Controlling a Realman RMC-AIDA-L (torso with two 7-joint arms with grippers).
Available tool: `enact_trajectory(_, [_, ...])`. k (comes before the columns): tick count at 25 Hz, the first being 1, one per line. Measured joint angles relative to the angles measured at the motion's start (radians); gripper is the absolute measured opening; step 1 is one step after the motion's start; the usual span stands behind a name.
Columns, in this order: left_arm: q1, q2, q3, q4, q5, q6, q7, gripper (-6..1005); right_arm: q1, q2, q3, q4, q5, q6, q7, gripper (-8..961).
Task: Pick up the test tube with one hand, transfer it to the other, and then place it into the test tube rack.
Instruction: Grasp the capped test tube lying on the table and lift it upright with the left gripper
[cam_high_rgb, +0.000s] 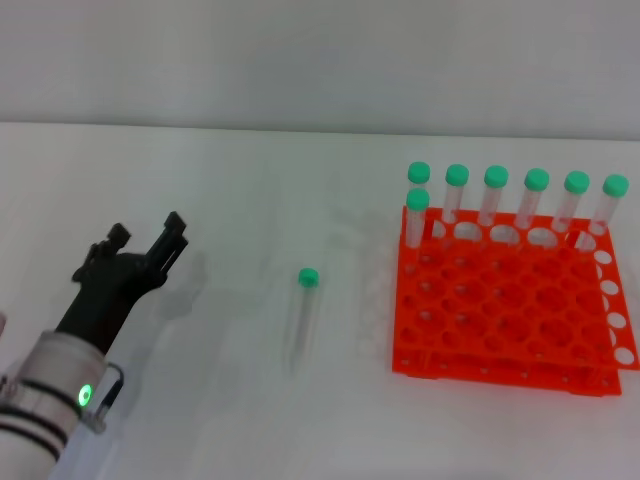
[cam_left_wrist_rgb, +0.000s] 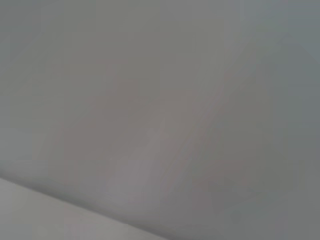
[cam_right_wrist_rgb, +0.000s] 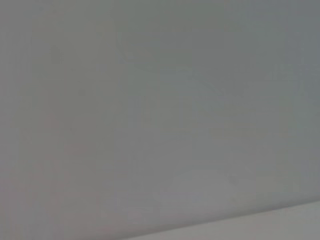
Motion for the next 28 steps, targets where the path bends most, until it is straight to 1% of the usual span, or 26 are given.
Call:
enact_trajectory(3, [-0.067,0.005,0.008,-0.066,0.036,-0.059,-0.134,879,0.004,0.0,0.0,0.0,0.0,0.003,0.0,874])
enact_trajectory(5, [-0.115,0.006,0.009,-0.133,0.104,-0.08,-0.262,879,0.006,0.0,0.0,-0.003,0.0,0.003,0.0,874])
enact_trajectory(8, [-0.179,0.008,0.009,-0.219,0.197,-0.08,-0.427,879,0.007,0.0,0.001,-0.009,0.0,0.003,0.0,874])
enact_trajectory(10, [-0.219,0.018,0.01,-0.266,0.253,-0.075,-0.529,878,0.008,0.0,0.005,-0.012,0.0,0.003,0.0,874])
enact_trajectory(13, [-0.279,0.048,0.01,-0.331,0.368,-0.073,-0.718,878,0.013,-0.001,0.009,-0.014,0.0,0.003,0.0,874])
enact_trajectory(17, [-0.374,0.095,0.017,-0.421,0.574,-0.05,-1.016,878,0.023,-0.003,0.01,-0.023,0.003,-0.004,0.0,874])
enact_trajectory(18, [-0.387,0.1,0.025,-0.436,0.593,-0.042,-1.044,878,0.025,-0.003,0.01,-0.026,0.003,-0.005,0.0,874])
enact_trajectory(19, [-0.413,0.108,0.048,-0.466,0.629,-0.025,-1.108,878,0.028,-0.003,0.01,-0.03,0.004,-0.007,0.0,873])
enact_trajectory(21, [-0.449,0.112,0.124,-0.534,0.647,0.011,-1.207,878,0.035,-0.003,0.01,-0.039,0.004,-0.019,-0.001,873])
enact_trajectory(23, [-0.483,0.111,0.169,-0.602,0.675,0.048,-1.29,878,0.039,-0.003,0.01,-0.043,0.007,-0.032,-0.001,873])
enact_trajectory(24, [-0.499,0.111,0.174,-0.631,0.693,0.063,-1.32,878,0.042,-0.003,0.01,-0.046,0.008,-0.042,-0.001,873])
enact_trajectory(28, [-0.579,0.115,0.174,-0.733,0.837,0.148,-1.467,877,0.047,-0.003,0.011,-0.056,0.009,-0.056,-0.001,873])
